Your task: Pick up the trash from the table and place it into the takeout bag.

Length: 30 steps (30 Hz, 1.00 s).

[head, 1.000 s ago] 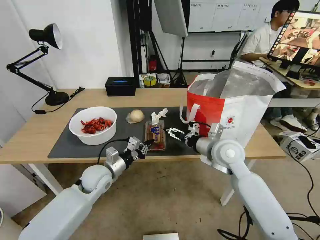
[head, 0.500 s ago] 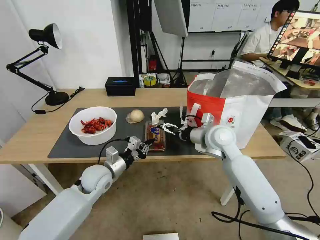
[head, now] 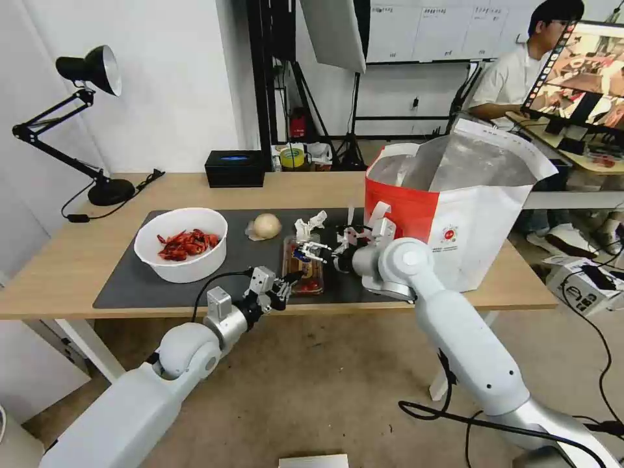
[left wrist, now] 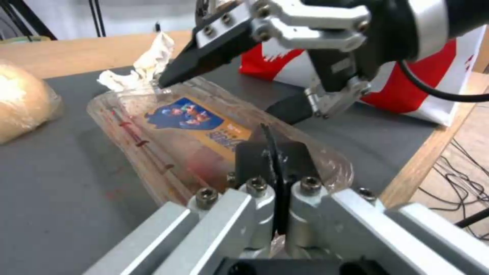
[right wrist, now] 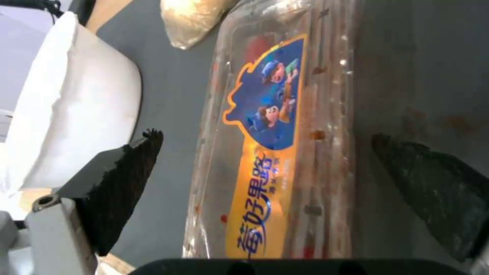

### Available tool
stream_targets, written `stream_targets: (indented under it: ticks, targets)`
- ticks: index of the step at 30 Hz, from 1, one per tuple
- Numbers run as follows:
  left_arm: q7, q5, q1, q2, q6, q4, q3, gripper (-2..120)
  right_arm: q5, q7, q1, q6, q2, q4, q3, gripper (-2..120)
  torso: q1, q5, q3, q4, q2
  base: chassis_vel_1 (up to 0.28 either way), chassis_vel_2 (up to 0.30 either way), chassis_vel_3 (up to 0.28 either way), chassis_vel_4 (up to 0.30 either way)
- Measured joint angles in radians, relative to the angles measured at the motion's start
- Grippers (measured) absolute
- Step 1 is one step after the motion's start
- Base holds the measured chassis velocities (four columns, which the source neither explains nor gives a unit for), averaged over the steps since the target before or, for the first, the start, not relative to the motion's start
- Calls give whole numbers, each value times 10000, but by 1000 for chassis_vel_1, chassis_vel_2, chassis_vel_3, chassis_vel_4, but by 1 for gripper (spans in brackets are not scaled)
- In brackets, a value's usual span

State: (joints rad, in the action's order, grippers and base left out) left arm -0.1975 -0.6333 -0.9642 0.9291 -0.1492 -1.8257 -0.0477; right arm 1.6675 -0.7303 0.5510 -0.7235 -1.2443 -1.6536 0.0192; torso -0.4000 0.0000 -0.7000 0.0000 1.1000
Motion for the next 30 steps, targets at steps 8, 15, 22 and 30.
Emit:
stream_targets:
  ticks: [8, 15, 22, 30]
  targets:
    - [-23, -48, -14, -85, 12, -43, -59, 0, -18, 28, -293, 5, -167, 321, 283, 100, 1, 0, 0, 0, 0, 0, 0, 0, 0]
    - [-43, -50, -73, -29, 28, -43, -71, 0, -33, 12, -354, 8, -275, 425, 436, 100, 1, 0, 0, 0, 0, 0, 0, 0, 0]
    - [-83, -42, -97, -19, 37, -66, -12, 0, -9, -30, -340, 11, -187, 405, 544, 100, 1, 0, 0, 0, 0, 0, 0, 0, 0]
    - [-85, -49, -57, -60, 42, -103, 10, 0, 230, -43, -344, 11, -143, 394, 595, 100, 1, 1, 0, -1, 0, 0, 0, 0, 0]
